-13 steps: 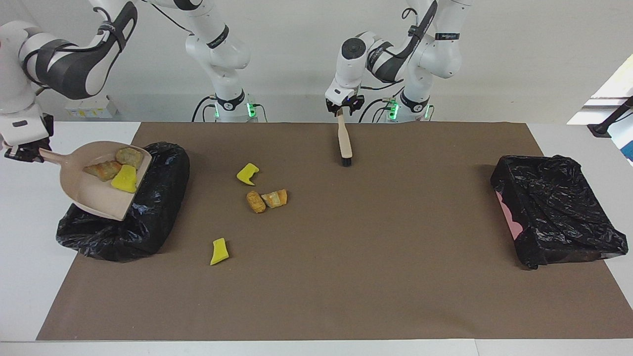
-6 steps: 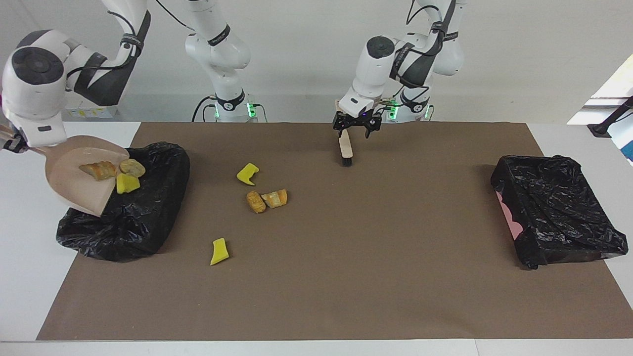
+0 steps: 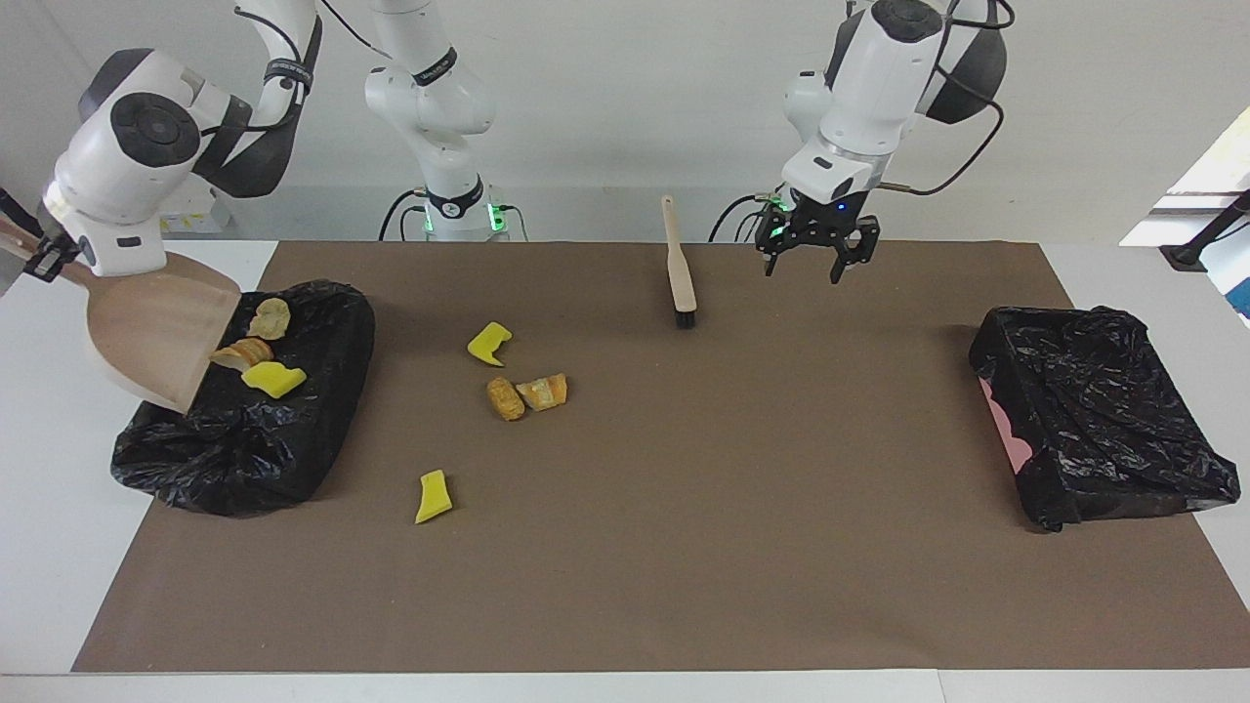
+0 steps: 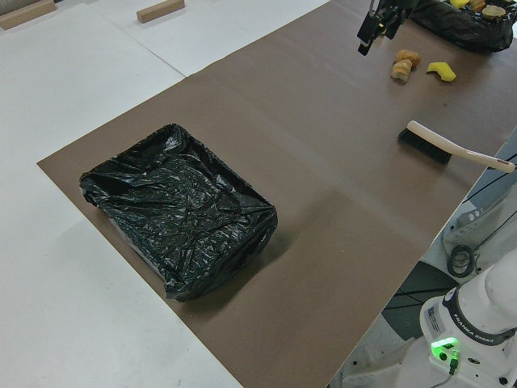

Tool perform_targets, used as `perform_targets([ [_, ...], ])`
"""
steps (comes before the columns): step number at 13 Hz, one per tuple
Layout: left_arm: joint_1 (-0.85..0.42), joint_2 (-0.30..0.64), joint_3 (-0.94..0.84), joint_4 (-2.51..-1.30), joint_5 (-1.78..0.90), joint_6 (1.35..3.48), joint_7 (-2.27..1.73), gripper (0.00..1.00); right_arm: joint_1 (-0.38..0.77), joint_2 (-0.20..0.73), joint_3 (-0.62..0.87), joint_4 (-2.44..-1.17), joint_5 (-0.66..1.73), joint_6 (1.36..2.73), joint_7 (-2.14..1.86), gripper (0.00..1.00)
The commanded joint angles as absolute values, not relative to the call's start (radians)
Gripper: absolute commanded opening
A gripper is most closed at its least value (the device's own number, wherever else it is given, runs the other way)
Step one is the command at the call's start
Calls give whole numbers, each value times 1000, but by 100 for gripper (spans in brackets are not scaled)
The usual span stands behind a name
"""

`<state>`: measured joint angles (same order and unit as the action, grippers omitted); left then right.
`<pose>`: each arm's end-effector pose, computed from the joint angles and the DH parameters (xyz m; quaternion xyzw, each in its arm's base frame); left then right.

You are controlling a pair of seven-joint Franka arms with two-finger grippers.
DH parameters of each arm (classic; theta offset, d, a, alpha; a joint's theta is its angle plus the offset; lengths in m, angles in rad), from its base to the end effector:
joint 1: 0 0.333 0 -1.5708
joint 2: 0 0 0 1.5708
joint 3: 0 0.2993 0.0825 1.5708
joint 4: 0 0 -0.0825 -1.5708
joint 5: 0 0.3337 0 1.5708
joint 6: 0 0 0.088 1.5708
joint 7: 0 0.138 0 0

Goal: Sweep and dump trash in bin

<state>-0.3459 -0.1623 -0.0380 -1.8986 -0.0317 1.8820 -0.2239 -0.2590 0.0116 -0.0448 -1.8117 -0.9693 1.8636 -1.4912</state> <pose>0.4461 -0.1849 0.5443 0.9944 -0.0759 0.0657 0.0335 0.4840 -0.2438 0.5384 0.6630 0.5988 -0.3398 0.2938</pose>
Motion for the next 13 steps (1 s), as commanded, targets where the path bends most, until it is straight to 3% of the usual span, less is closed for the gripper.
perform_targets([
  [1,-257,-81,-51,-1694,-6,1772,-134,100,-264,-15,-38,-1796,-935,1870,-1488,0],
  [4,-155,-75,-48,-1611,-6,1752,-22,100,-244,-15,-25,-1796,-798,1868,-1496,0],
  [8,-83,47,-41,-1410,-17,1587,70,100,-187,-18,-2,-1813,-609,1862,-1505,0],
  [13,-37,-14,-35,-1480,-21,1569,129,100,-62,21,0,-1824,-420,1827,-1387,0],
])
